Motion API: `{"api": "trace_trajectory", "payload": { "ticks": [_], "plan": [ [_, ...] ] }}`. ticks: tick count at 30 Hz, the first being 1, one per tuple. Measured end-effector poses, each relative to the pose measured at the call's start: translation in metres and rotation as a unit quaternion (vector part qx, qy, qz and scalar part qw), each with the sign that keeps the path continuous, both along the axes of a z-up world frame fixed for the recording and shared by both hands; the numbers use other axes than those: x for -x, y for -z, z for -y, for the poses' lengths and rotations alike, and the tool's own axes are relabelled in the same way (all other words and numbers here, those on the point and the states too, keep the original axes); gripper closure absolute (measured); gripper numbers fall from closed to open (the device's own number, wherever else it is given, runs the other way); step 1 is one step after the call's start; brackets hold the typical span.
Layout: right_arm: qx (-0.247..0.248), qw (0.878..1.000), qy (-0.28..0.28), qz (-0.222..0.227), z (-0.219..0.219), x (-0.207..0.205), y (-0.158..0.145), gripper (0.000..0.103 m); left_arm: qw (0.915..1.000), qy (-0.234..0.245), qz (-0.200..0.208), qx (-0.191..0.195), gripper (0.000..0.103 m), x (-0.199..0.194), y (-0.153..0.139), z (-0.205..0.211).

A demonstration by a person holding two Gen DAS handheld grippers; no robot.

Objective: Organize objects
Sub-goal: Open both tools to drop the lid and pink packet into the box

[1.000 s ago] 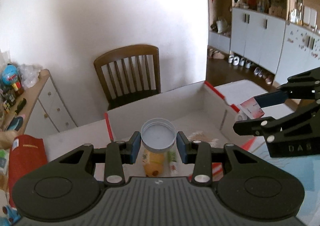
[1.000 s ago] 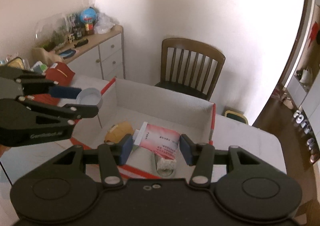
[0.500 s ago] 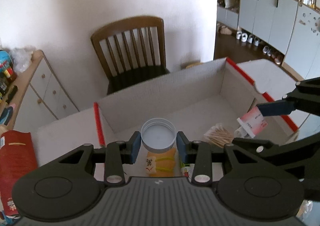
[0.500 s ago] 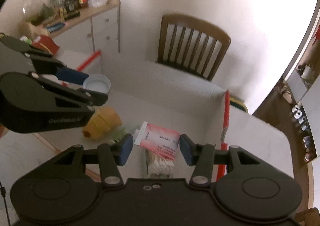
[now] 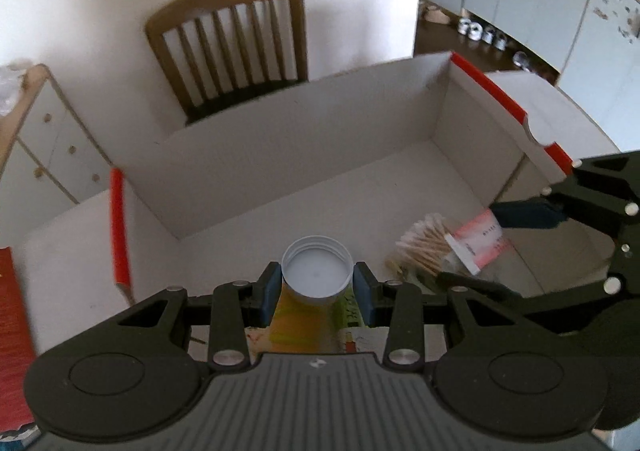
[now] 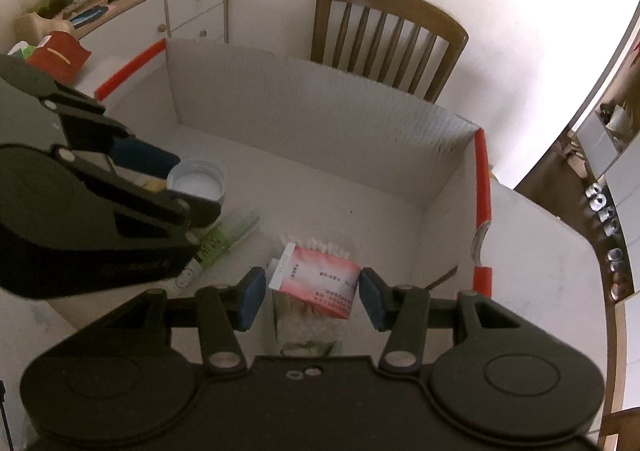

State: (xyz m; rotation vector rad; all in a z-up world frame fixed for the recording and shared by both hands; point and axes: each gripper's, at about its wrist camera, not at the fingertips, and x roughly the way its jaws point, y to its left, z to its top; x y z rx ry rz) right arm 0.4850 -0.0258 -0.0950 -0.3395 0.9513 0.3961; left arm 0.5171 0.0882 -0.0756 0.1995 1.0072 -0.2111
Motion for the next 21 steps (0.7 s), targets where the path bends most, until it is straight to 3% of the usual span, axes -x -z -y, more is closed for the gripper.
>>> {"api": "trace_trajectory", "payload": {
  "ticks": [14, 21],
  "plan": [
    [0.013, 1.0, -0.004, -0.001, -0.002, -0.003, 0.011, 0.051, 0.9989, 0.029, -0.034, 0.016, 0.065, -0.009, 0.012, 0.013],
    [0.01, 1.0, 0.0, 0.009, 0.001, 0.004, 0.006, 0.048, 0.9991, 0.015, -0.022, 0.034, 0.05, -0.005, 0.005, 0.007]
  ]
}}
